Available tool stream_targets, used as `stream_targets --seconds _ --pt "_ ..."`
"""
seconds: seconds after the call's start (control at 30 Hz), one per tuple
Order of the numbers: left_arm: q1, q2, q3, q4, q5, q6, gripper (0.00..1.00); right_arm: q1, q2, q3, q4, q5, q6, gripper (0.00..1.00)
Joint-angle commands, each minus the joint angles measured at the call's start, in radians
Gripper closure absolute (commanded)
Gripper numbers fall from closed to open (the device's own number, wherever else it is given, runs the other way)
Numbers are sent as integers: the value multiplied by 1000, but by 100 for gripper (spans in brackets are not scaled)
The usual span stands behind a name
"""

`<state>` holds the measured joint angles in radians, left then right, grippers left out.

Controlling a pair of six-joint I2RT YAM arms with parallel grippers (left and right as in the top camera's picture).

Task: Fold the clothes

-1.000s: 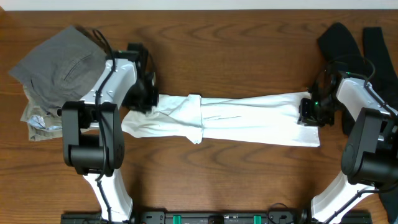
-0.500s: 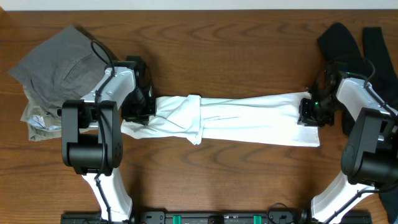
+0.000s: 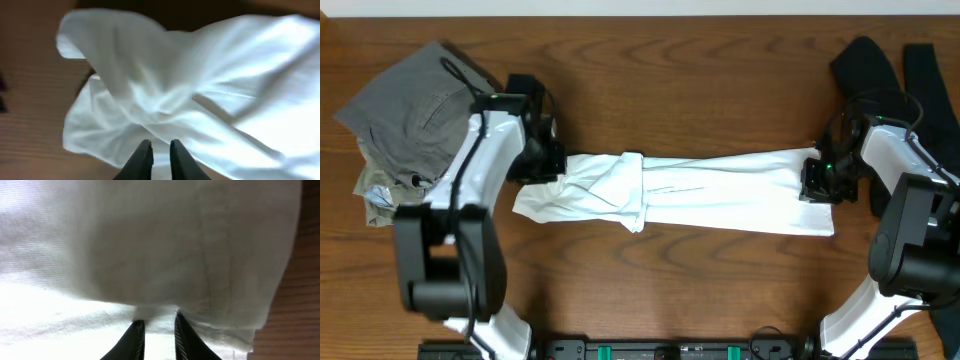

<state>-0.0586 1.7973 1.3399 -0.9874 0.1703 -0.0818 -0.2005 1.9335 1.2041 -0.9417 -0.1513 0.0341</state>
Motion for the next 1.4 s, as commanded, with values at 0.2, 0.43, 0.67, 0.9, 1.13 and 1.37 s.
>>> stream_targets --seconds 0.2,0.43,0.67,0.9,1.13,1.37 --pt "-50 -36 -1 4 249 76 85 -22 -107 27 -19 19 2 79" --pt "-211 -29 -1 84 248 117 59 -22 -131 27 -30 11 2 77" --pt "-342 30 -1 193 155 122 55 -21 -131 27 -32 11 2 77" --pt "-369 135 -1 295 150 113 54 -21 -131 27 -34 12 2 77" --pt "-369 151 -1 372 150 111 59 -21 -131 27 -33 12 2 77" --pt "-369 151 -1 371 150 111 73 -21 -131 27 -32 12 2 76"
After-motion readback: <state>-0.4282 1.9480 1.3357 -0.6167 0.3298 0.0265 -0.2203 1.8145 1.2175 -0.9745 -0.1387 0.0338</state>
